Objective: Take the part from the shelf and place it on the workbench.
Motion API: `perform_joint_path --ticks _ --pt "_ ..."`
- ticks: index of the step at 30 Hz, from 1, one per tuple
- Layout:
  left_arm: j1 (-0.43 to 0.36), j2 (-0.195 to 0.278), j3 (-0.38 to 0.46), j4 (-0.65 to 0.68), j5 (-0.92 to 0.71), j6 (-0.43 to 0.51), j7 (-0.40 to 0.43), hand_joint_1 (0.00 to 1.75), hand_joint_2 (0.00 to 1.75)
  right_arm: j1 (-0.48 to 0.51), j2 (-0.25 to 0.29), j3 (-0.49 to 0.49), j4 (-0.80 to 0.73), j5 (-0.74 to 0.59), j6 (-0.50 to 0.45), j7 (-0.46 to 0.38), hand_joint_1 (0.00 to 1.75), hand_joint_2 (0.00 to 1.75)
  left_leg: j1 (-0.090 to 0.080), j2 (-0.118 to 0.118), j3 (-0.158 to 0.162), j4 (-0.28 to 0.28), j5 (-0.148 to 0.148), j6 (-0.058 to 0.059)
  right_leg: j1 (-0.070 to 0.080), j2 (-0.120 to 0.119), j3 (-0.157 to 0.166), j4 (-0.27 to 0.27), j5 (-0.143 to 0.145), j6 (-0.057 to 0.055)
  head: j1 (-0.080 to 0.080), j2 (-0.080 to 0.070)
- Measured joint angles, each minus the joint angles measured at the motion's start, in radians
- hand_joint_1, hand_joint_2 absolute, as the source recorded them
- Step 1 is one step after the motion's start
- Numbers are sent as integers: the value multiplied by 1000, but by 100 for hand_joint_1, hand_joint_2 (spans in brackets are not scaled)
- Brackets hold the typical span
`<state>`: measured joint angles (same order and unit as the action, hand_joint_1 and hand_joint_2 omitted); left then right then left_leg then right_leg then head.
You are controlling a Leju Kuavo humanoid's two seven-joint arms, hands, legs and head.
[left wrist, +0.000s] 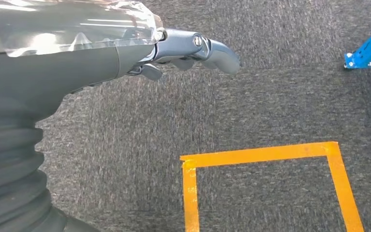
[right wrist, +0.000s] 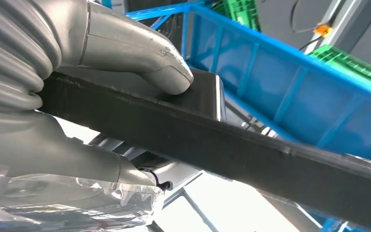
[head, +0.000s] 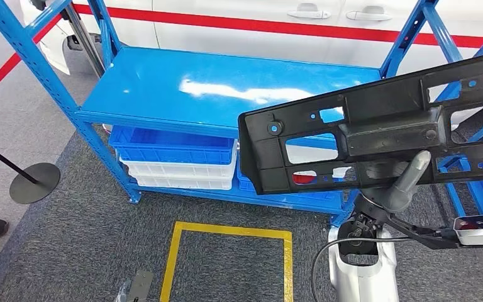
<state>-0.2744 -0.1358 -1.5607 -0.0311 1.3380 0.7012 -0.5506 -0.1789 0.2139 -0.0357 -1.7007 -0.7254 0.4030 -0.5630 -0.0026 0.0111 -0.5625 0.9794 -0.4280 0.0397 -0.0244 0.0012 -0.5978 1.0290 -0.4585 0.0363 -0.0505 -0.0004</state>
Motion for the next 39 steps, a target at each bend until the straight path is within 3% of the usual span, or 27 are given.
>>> perform_joint_path --ticks 3,4,5,6,9,11,13,15,16,18,19,20,21,22,24,26,27,28,29,31,32,33,35,36,37,39 --pt "2 0 0 -4 -1 0 2 0 175 12 0 -5 -3 -8 4 -2 175 175 0 19 0 -7 5 6 1 1 -85 183 -96 1 0 0" --pt "3 0 0 -4 -1 0 3 0 175 17 0 -7 -3 -10 4 -2 175 175 0 26 -2 -6 4 5 1 0 -110 236 -112 2 0 0" --pt "5 0 0 -5 -1 0 3 0 175 21 0 -10 -3 -12 4 -2 175 175 -1 32 -3 -3 3 4 0 -1 -119 255 -109 3 0 0" --pt "5 0 0 -6 0 0 3 0 175 23 0 -12 -3 -14 4 -2 175 175 0 39 -4 1 1 1 0 -4 -107 231 -86 3 0 0" --pt "5 1 0 -10 3 0 3 0 175 23 0 -15 -4 -21 10 1 175 175 0 59 -6 23 -15 -14 3 -49 -12 43 -4 -4 0 0" --pt "6 3 0 -11 4 0 3 0 175 23 0 -15 -5 -23 15 4 175 175 -5 72 -8 34 -21 -26 9 -64 5 0 3 -19 0 0" --pt "5 4 0 -11 4 0 3 0 175 24 1 -16 -5 -24 19 7 175 175 -5 86 -7 36 -24 -36 10 -42 -1 2 8 -33 0 0" --pt "6 4 0 -11 2 0 7 0 175 25 2 -17 -5 -24 20 7 175 175 1 63 -16 62 -50 -47 6 -22 -5 0 14 -44 0 0" --pt "7 4 0 -11 0 0 10 0 175 25 3 -18 -6 -22 20 7 175 175 4 41 -33 104 -79 -53 4 -12 -7 -1 17 -49 0 0" --pt "12 5 0 -11 -4 0 15 0 175 26 6 -18 -5 -18 19 8 175 175 6 6 -91 241 -151 -60 4 11 -13 -1 21 -56 0 0" --pt "15 5 0 -11 -5 0 17 0 175 27 7 -18 -5 -15 18 8 175 175 7 1 -119 303 -174 -60 5 24 -15 -1 23 -57 0 0" --pt "18 5 0 -11 -6 0 18 0 175 29 7 -18 -5 -13 17 8 175 175 7 -1 -132 334 -178 -59 6 38 -16 -1 24 -58 0 0" --pt "20 5 0 -11 -6 0 18 0 175 30 7 -18 -5 -10 16 9 175 175 7 -3 -125 321 -160 -55 7 53 -17 -1 25 -58 0 0" --pt "21 5 0 -11 -7 0 18 0 175 31 8 -18 -5 -9 15 9 175 175 6 -10 -98 268 -125 -50 8 68 -16 0 26 -57 0 0" --pt "21 8 0 -11 -8 0 18 0 175 31 8 -18 -5 -8 15 9 175 175 8 -62 -27 118 -59 -34 9 95 -16 0 29 -52 0 0" --pt "22 11 0 -11 -11 0 19 0 175 30 11 -18 -4 -7 14 9 175 175 8 -111 8 41 -38 -24 2 118 -23 0 35 -41 0 0" --pt "22 12 0 -11 -13 0 20 0 175 30 12 -19 -4 -7 14 9 175 175 7 -114 10 35 -38 -22 -2 131 -28 -3 40 -33 0 0" --pt "21 12 -1 -11 -18 0 23 0 175 31 13 -19 -3 -5 13 10 175 175 6 -101 11 28 -34 -21 -5 143 -31 -7 45 -25 0 0" --pt "20 12 -1 -12 -23 0 27 0 175 30 13 -19 -2 -3 12 12 175 175 7 -87 14 19 -29 -19 -3 136 -34 -7 45 -18 0 0" --pt "17 12 -1 -13 -32 0 40 0 175 23 13 -19 0 3 10 14 175 175 11 -54 21 -1 -17 -12 5 77 -56 34 15 -10 0 0" --pt "17 13 -1 -13 -33 0 47 0 175 18 13 -19 2 5 10 15 175 175 11 -37 21 -5 -14 -9 6 39 -81 89 -17 -8 0 0" --pt "18 13 -1 -13 -33 0 53 0 175 13 13 -19 5 7 9 16 175 175 9 -21 19 -5 -14 -7 6 17 -113 157 -52 -5 1 0" --pt "20 14 -1 -13 -30 0 58 0 175 9 13 -19 12 8 6 16 175 175 7 12 15 -2 -15 -7 3 4 -158 263 -90 1 0 0" --pt "20 14 -1 -14 -27 0 59 0 175 8 12 -19 16 8 4 16 175 175 7 27 14 0 -16 -7 2 2 -154 265 -82 3 1 0" --pt "19 14 -1 -14 -23 0 59 0 175 6 12 -19 20 8 2 16 175 175 7 40 13 3 -17 -8 1 -5 -129 225 -57 4 1 0" --pt "18 15 -1 -16 -17 0 59 0 175 -3 12 -19 24 9 -2 16 175 175 4 64 13 11 -24 -14 6 -40 -44 82 -3 -3 1 0"
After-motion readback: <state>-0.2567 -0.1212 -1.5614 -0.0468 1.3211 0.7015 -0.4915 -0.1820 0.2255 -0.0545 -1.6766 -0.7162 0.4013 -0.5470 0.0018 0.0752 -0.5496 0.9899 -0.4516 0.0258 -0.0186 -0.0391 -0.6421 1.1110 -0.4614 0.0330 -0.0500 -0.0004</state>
